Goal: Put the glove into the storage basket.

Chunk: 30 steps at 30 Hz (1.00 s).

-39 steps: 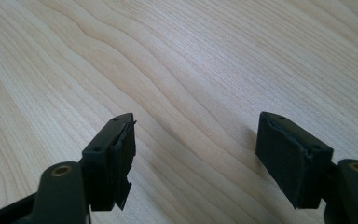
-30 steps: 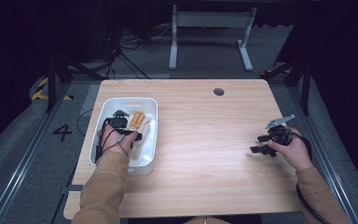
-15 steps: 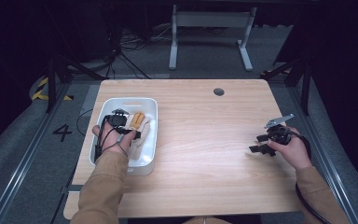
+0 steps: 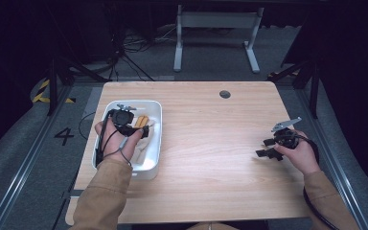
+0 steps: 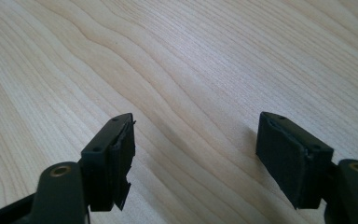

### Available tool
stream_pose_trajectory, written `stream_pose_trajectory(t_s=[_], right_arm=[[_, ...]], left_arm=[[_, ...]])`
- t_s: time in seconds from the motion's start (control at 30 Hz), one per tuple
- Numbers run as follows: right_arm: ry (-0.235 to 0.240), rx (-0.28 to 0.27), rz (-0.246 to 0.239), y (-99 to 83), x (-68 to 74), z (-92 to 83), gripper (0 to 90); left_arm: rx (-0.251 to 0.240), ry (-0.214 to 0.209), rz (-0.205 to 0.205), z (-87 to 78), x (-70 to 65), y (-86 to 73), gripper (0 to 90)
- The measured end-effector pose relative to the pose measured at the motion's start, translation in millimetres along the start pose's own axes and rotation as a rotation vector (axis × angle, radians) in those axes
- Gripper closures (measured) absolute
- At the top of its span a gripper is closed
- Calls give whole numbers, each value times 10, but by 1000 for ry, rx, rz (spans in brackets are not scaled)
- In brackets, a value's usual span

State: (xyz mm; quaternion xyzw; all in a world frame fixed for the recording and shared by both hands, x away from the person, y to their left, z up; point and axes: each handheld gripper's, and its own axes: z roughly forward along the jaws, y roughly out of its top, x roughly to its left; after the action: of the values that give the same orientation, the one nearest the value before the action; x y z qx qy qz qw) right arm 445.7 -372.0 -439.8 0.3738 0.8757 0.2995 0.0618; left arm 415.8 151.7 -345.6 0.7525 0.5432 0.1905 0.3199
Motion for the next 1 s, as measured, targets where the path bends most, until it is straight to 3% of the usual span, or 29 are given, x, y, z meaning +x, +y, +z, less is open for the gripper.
stream_pose_trajectory(t_s=[0.1, 0.3, 0.33, 0.47, 0.67, 0.9, 1.0], right_arm=[[1, 1, 0, -2, -2, 1, 292], [3, -16, -1, 1, 3, -16, 298], [3, -16, -1, 1, 3, -16, 298], [5, -21, -1, -11, 9, -25, 297], [6, -22, -3, -35, 13, -39, 293], [11, -17, -4, -59, 13, -53, 288], [14, -13, -5, -62, 16, -44, 287]], left_arm=[[-11, -39, 41, -81, -124, 22, 274], [-29, -196, 140, -173, -410, 36, 294], [-29, -196, 140, -173, -410, 36, 293], [-32, -206, 218, -204, -612, 35, 287], [-50, -295, 297, -183, -856, 31, 281], [-55, -386, 355, -73, -1081, -28, 276], [-63, -400, 370, 1, -1148, -117, 274]])
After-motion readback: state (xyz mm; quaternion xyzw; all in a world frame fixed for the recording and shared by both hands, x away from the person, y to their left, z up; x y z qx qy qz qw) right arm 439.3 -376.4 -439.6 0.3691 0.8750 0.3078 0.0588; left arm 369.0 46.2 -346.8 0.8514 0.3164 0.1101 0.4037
